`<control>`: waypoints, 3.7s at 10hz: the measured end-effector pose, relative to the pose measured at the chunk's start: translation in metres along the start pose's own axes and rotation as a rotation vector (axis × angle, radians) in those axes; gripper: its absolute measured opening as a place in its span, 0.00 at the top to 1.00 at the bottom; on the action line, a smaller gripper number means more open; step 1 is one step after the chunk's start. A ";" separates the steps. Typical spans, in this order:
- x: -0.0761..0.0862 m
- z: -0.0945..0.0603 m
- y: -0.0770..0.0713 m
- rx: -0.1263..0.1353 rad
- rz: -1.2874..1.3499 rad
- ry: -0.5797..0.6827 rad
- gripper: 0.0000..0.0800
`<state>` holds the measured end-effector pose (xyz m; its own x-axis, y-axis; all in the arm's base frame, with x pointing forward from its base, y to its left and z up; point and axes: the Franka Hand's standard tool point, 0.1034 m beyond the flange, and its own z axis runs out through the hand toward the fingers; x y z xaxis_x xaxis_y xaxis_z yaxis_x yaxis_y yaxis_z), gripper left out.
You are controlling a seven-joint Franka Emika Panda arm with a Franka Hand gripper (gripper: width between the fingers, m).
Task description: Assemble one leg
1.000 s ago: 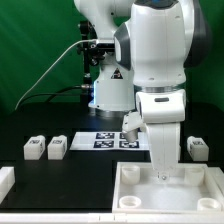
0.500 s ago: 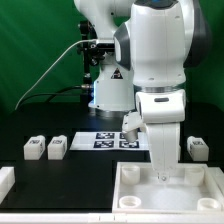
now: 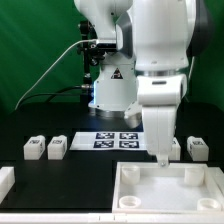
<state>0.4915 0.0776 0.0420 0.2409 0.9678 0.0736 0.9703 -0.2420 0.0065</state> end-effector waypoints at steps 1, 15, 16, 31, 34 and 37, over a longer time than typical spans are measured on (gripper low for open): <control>0.015 -0.005 -0.011 0.005 0.292 0.010 0.19; 0.055 -0.009 -0.042 0.060 1.082 -0.024 0.19; 0.055 -0.009 -0.042 0.060 1.082 -0.024 0.19; 0.082 0.010 -0.078 0.505 1.252 -0.601 0.19; 0.082 0.010 -0.078 0.505 1.251 -0.601 0.19; 0.077 0.022 -0.108 0.545 1.298 -0.663 0.19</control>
Offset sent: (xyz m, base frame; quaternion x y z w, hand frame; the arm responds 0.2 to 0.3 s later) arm -0.0357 0.0868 0.0103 -0.0299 0.0193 0.5894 0.8071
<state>0.4058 0.1797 0.0251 0.7163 0.0147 -0.6977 -0.0489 -0.9963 -0.0712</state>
